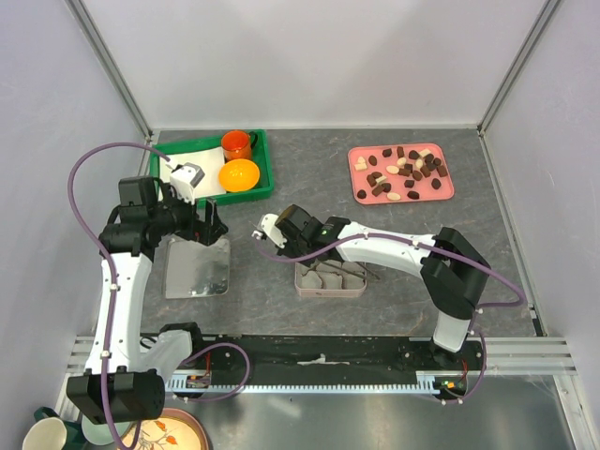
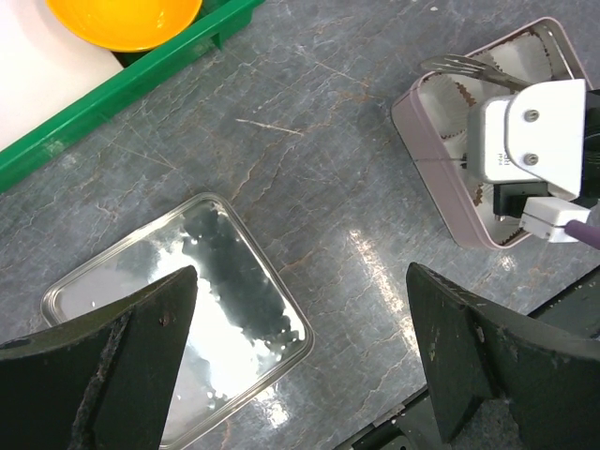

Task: Pack the chocolate

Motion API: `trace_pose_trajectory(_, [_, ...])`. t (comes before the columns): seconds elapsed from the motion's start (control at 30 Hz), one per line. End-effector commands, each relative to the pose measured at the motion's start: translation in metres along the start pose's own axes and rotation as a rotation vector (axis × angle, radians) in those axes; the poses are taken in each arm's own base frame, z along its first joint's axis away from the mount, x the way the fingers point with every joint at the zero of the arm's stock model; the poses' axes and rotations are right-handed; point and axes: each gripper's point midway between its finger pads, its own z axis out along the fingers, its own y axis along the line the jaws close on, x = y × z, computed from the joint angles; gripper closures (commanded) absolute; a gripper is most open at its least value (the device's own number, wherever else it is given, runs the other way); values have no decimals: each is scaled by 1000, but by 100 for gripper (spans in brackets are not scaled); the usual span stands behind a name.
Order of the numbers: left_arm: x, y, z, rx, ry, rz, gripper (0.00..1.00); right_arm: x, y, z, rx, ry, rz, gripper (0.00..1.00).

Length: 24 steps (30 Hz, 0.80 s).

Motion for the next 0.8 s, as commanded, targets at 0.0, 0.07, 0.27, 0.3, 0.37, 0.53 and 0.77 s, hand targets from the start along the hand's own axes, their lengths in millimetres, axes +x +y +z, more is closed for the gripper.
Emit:
trace_pose_trajectory(0.0, [-15, -11, -12, 34, -48, 46, 1, -11, 9, 7, -52, -37, -19, 100])
trace_pose_trajectory(0.07, [-16, -11, -12, 36, -46, 42, 1, -11, 13, 8, -78, -37, -17, 92])
trace_pose_trajectory(0.27, [-13, -11, -9, 41, -36, 34, 1, -15, 12, 2, -80, -50, -17, 68])
trace_pose_trajectory(0.3, [-13, -11, -9, 43, -35, 35, 1, -16, 11, 0, -77, -54, -15, 64])
trace_pose_trajectory(0.37, [-11, -14, -8, 62, -35, 39, 1, -25, 9, -9, -74, -82, -10, 60])
trace_pose_trajectory(0.53, [-5, -31, 0, 187, -33, 43, 1, -66, 2, -57, -79, -215, 22, 31])
trace_pose_trajectory(0.77, [-4, -72, 12, 407, -28, 164, 1, -114, -20, -164, -40, -494, 152, 2])
